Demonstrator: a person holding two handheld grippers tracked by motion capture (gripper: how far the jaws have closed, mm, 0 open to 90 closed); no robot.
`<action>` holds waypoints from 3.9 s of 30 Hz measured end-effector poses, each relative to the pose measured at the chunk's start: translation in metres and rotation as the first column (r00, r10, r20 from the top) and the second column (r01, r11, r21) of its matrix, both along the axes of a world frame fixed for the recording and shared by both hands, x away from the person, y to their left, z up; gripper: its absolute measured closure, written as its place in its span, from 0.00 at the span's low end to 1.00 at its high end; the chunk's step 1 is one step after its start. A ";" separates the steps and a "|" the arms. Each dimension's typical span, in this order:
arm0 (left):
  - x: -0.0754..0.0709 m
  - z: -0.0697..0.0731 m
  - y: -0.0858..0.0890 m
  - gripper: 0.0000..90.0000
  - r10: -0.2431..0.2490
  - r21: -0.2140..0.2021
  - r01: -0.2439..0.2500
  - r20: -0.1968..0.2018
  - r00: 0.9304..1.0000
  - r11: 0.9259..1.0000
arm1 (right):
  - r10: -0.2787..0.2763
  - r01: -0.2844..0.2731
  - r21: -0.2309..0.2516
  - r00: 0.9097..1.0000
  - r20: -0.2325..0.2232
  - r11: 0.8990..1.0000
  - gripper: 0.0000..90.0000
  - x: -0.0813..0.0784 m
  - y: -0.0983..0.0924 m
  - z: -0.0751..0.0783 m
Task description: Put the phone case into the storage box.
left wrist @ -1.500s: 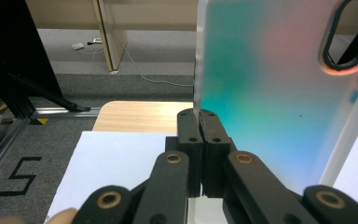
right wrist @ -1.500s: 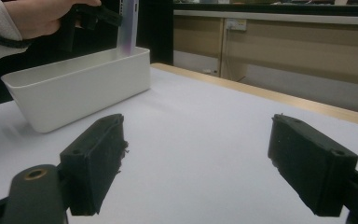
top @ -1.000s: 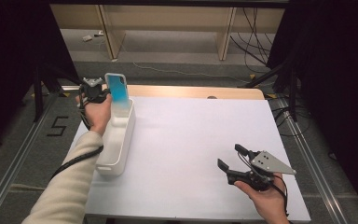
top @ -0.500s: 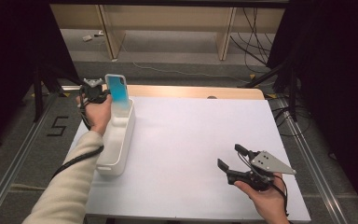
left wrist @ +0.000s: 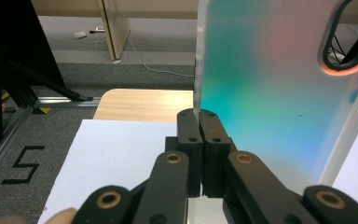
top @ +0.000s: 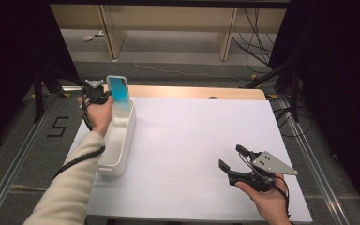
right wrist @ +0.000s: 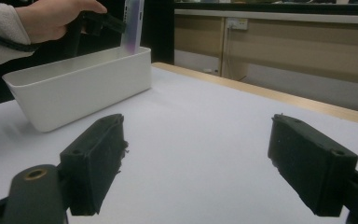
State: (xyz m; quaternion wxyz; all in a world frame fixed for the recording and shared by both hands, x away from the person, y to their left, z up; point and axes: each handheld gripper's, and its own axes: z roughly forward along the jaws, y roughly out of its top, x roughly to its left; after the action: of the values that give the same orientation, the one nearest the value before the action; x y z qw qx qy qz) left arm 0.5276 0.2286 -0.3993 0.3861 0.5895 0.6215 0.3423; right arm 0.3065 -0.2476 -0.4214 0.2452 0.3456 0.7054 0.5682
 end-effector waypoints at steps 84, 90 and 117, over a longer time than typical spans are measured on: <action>0.009 -0.021 -0.003 0.98 -0.037 0.009 0.038 -0.110 0.993 0.999 | 0.009 -0.009 -0.008 1.000 -0.030 1.000 0.22 0.001 0.001 -0.002; 0.010 -0.024 -0.004 0.97 -0.047 0.007 0.048 -0.119 0.992 0.999 | 0.010 -0.010 -0.006 1.000 -0.029 1.000 0.22 0.001 0.001 -0.002; -0.026 0.010 -0.010 0.20 -0.237 -0.034 0.237 0.024 0.971 0.971 | -0.003 0.003 -0.009 1.000 -0.021 1.000 0.22 0.002 0.000 -0.002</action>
State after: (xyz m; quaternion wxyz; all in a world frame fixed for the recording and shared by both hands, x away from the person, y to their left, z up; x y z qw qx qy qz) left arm 0.5020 0.2189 -0.3897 0.4410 0.6489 0.5490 0.2881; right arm 0.3089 -0.2480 -0.4235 0.2403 0.3512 0.7101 0.5610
